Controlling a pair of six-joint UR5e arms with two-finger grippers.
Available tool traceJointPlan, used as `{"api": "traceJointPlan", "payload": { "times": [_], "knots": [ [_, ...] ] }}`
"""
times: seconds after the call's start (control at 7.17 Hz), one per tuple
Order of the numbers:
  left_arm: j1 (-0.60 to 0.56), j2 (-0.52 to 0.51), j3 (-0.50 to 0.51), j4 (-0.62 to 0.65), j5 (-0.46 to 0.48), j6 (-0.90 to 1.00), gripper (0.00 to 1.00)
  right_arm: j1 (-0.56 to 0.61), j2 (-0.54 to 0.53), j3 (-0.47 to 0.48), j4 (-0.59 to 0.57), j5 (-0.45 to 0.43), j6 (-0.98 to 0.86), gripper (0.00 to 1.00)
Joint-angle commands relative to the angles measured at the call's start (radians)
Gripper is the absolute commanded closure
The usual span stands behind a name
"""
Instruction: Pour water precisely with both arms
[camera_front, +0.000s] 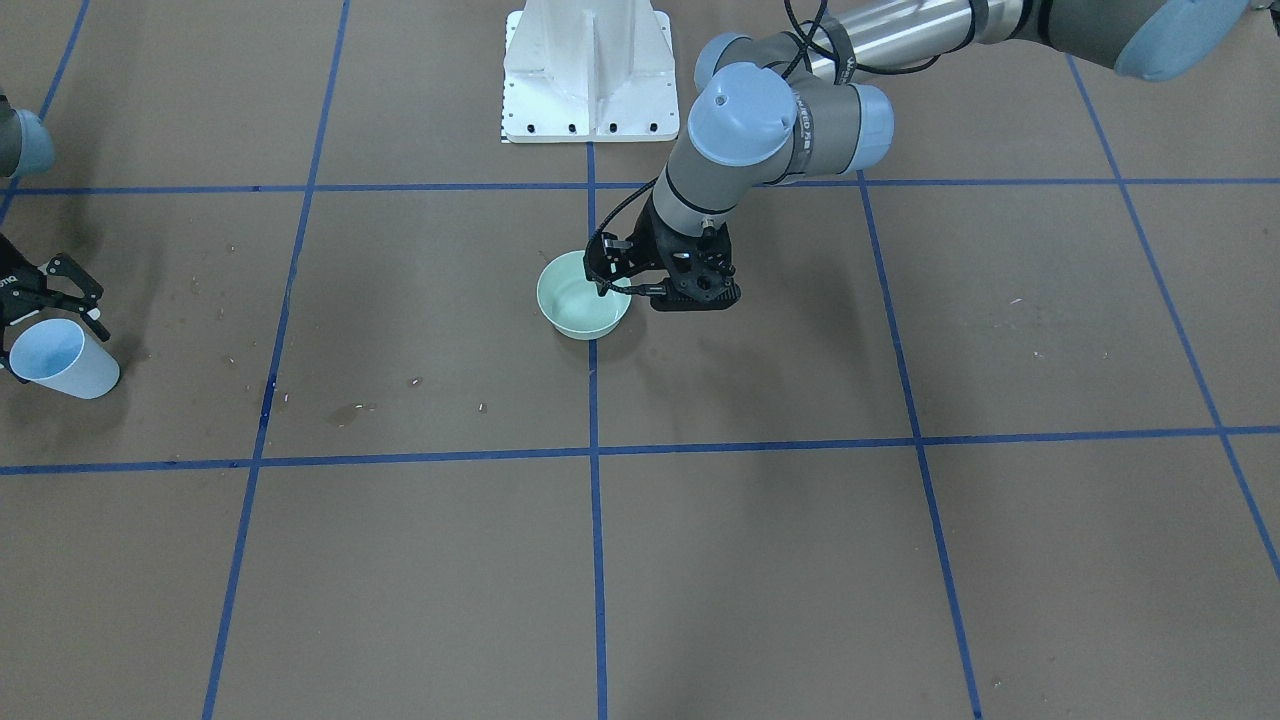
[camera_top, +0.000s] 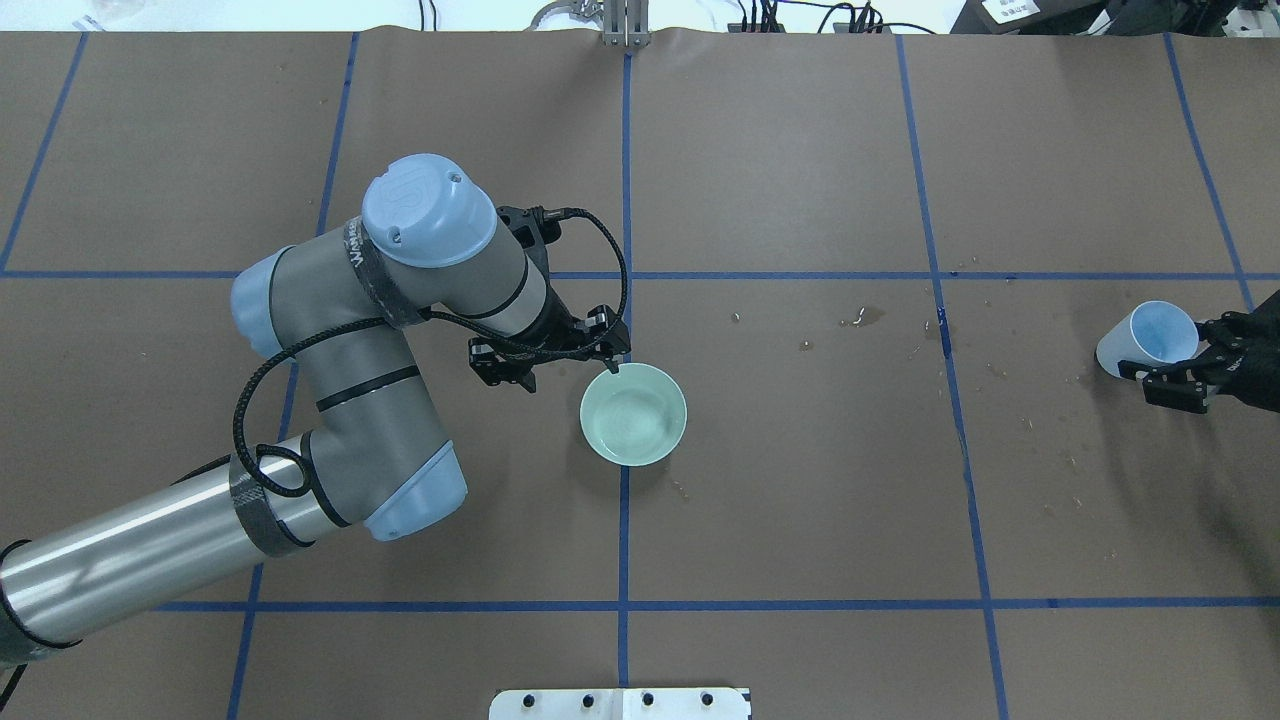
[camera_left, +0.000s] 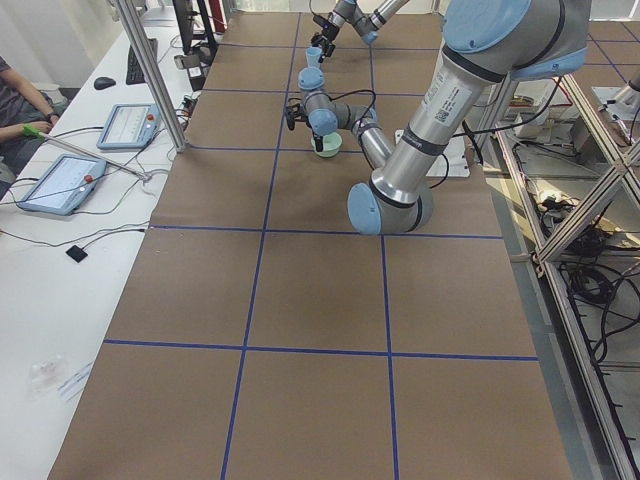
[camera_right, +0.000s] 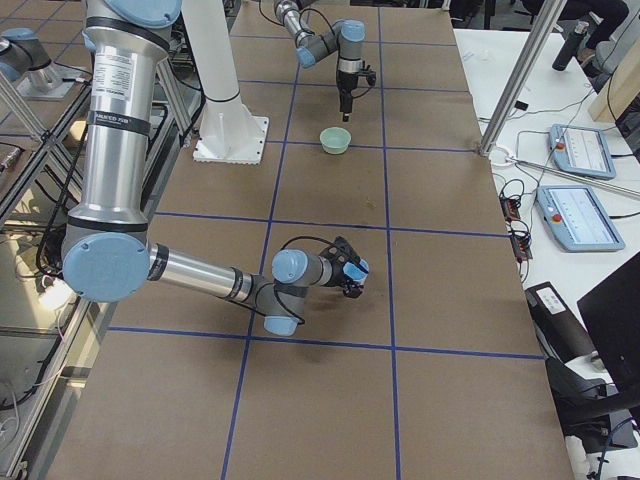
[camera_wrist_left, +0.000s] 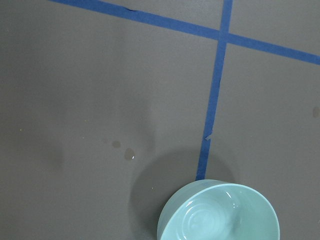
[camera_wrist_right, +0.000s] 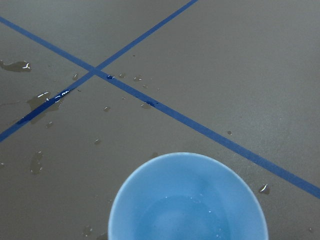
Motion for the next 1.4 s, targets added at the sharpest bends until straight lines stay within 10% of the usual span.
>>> {"api": "traceJointPlan", "payload": {
  "times": [0.0, 0.42, 0.84, 1.26],
  "knots": [
    [-0.001, 0.002, 0.001, 0.0, 0.0, -0.001, 0.01, 0.0, 0.005, -0.002, -0.001, -0.004, 0.0, 0.05],
    [-0.001, 0.002, 0.001, 0.0, 0.0, -0.001, 0.01, -0.002, 0.011, -0.008, -0.001, -0.004, 0.0, 0.1],
    [-0.007, 0.002, -0.001, 0.002, -0.002, -0.001, 0.01, 0.0, 0.011, 0.004, 0.003, 0.006, 0.0, 0.65],
    [-0.032, 0.002, -0.016, 0.002, -0.011, -0.002, 0.01, 0.0, 0.019, 0.142, -0.115, 0.009, 0.0, 0.74]
  ]
}}
